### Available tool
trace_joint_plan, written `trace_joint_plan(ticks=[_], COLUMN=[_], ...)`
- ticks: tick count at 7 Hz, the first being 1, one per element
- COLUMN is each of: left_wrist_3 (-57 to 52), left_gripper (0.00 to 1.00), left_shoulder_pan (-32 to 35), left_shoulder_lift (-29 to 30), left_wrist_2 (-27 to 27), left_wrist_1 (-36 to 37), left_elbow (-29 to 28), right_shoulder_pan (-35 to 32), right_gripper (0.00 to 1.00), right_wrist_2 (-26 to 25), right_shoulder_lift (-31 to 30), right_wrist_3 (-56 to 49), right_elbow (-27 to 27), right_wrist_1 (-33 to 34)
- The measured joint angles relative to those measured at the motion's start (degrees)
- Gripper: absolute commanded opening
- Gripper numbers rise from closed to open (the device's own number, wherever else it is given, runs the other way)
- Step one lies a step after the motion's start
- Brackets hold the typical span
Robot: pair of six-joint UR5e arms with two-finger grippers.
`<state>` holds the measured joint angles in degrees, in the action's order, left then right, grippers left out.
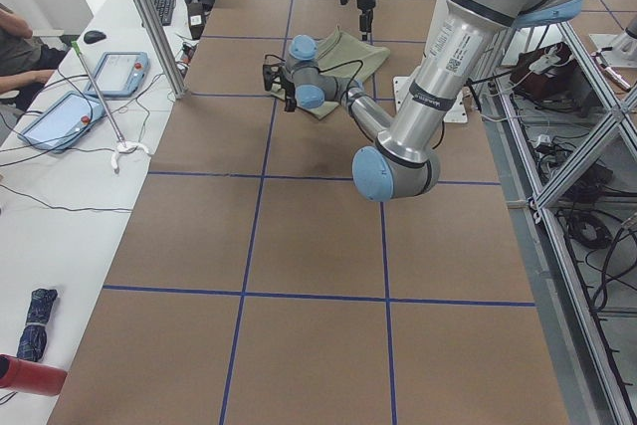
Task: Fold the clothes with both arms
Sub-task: 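Move the left gripper to the shirt's far corner while the right gripper holds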
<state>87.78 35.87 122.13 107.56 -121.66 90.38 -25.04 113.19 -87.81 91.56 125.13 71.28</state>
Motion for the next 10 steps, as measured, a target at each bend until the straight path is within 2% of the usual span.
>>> trace_joint_plan(ticks=[3, 5, 6, 7, 8, 9, 10], left_wrist_3=[7.6, 9.6, 9.7, 9.7, 9.8, 9.8, 9.8], left_gripper=[0.96, 0.93, 0.86, 0.67, 0.38, 0.17, 0.0], left_shoulder_pan=[-7.0, -9.4, -9.6, -9.6, -9.6, -9.6, -9.6], left_shoulder_lift=[0.1, 1.1, 1.5, 1.6, 1.7, 1.7, 1.7], left_wrist_2=[-3.8, -5.1, -5.8, -6.4, -6.9, -7.1, -7.1], left_wrist_1=[13.2, 15.0, 15.0, 15.1, 15.1, 15.1, 15.1], left_elbow=[5.4, 3.8, 2.8, 2.3, 2.1, 2.0, 2.1], right_shoulder_pan=[-3.9, -4.1, -4.1, -4.1, -4.2, -4.3, -4.4], right_gripper=[1.0, 1.0, 1.0, 1.0, 1.0, 1.0, 1.0], right_wrist_2=[-1.2, -1.3, -1.3, -1.3, -1.3, -1.3, -1.3], right_shoulder_lift=[4.1, 4.8, 4.9, 4.9, 4.9, 4.9, 4.9], right_wrist_3=[-0.1, 0.0, 0.0, -0.1, -0.1, -0.1, -0.1], right_elbow=[-1.8, -2.4, -2.5, -2.5, -2.5, -2.5, -2.5], right_wrist_1=[0.1, 0.1, 0.1, 0.1, 0.1, 0.0, 0.0])
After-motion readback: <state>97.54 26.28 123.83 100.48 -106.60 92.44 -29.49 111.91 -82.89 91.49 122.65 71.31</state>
